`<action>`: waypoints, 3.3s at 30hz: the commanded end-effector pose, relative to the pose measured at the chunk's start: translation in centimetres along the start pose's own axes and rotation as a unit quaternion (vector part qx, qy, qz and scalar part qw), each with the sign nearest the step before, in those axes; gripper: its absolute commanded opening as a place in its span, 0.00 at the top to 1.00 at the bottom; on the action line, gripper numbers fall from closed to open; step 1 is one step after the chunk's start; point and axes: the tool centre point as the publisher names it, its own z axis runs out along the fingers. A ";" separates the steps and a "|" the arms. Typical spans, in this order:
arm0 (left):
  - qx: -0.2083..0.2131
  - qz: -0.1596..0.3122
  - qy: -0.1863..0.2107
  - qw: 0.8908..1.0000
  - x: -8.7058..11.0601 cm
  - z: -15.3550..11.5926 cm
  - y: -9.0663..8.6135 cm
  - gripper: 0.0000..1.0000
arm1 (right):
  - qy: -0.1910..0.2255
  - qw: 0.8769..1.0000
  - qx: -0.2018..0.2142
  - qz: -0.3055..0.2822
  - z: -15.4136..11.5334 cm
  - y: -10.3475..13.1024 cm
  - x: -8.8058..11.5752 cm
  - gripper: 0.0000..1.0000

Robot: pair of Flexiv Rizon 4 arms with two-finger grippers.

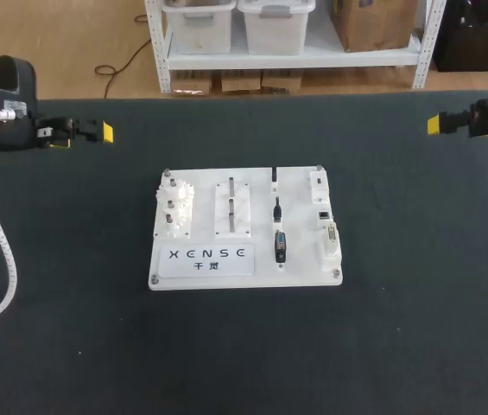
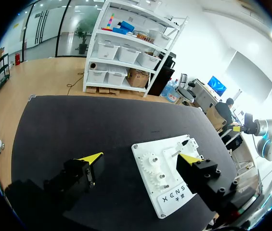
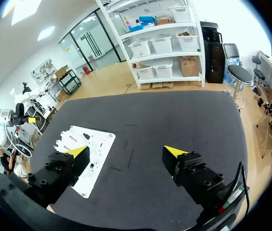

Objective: Insert the USB connector, Ethernet cable, and multi-pin plug into their matching sockets one by one.

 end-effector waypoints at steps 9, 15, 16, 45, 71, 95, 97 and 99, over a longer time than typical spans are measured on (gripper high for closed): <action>0.000 0.000 0.000 1.000 0.0 0.0 0.0 0.00 | 0.000 1.000 0.001 0.000 0.1 0.0 0.0 0.00; 0.000 0.000 0.000 1.000 0.0 0.0 0.0 0.00 | 0.000 1.000 0.001 0.000 0.1 0.0 0.0 0.00; 0.000 0.000 0.000 1.000 0.0 0.0 0.0 0.00 | 0.000 1.000 0.001 0.000 0.1 0.0 0.0 0.00; 0.000 0.000 0.000 1.000 0.0 0.0 0.0 0.00 | 0.000 1.000 0.001 0.000 0.1 0.0 0.0 0.00; 0.000 0.000 0.000 1.000 0.0 0.0 0.0 0.00 | 0.081 0.988 0.133 -0.020 5.4 6.1 -3.1 0.00; 0.000 0.000 0.000 1.000 0.0 0.0 0.0 0.00 | 0.229 0.943 0.241 -0.027 19.3 16.4 2.9 0.00; 0.000 0.000 0.000 1.000 0.0 0.0 0.0 0.00 | 0.234 0.943 0.235 -0.022 20.0 16.7 3.1 0.00; 0.000 0.000 0.000 1.000 0.0 0.0 0.0 0.00 | 0.224 0.950 0.218 -0.009 20.5 16.8 3.1 0.00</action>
